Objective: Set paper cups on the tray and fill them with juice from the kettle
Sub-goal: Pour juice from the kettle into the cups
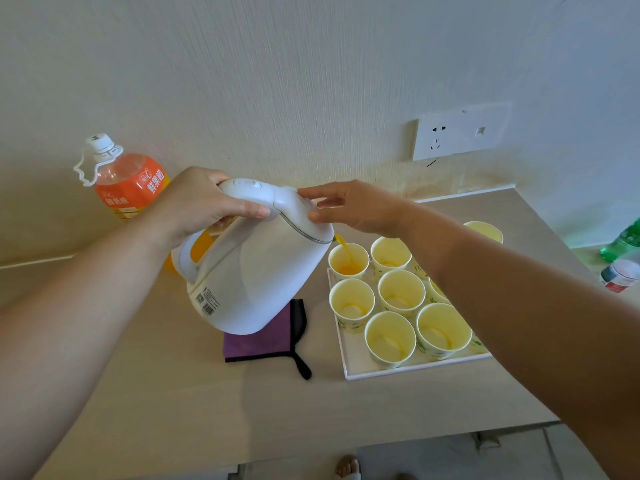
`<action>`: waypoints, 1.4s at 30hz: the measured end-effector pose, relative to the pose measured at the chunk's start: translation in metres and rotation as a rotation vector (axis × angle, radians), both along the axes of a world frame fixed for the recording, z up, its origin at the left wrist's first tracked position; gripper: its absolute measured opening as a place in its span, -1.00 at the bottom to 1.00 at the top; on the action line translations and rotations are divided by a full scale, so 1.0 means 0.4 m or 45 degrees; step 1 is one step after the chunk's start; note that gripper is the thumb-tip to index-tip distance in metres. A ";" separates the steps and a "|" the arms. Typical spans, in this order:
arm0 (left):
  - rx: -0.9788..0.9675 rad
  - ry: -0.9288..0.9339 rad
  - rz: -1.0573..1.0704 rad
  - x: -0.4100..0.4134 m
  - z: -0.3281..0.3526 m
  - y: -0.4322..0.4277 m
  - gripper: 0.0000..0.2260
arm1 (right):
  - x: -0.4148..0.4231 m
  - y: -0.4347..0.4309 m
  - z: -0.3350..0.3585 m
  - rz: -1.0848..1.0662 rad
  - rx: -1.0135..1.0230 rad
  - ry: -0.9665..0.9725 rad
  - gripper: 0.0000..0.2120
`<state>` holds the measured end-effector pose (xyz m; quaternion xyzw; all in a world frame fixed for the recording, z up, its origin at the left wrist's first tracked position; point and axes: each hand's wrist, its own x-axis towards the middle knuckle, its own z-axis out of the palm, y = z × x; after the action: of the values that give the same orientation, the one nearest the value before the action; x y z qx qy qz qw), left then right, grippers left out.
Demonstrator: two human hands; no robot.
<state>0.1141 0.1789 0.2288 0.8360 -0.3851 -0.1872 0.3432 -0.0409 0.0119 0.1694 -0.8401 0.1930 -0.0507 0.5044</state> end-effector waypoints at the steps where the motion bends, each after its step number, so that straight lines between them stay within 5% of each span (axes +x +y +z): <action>1: -0.003 -0.003 0.003 0.001 0.002 0.000 -0.65 | 0.000 0.001 0.004 0.002 -0.006 0.000 -0.57; 42: -0.008 -0.146 0.038 -0.017 0.073 0.009 -0.72 | 0.006 0.019 0.050 -0.008 -0.006 -0.061 -0.56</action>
<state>0.1072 0.1825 0.2578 0.8498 -0.3923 -0.1327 0.3260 -0.0387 0.0194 0.1894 -0.8392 0.1832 -0.0728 0.5068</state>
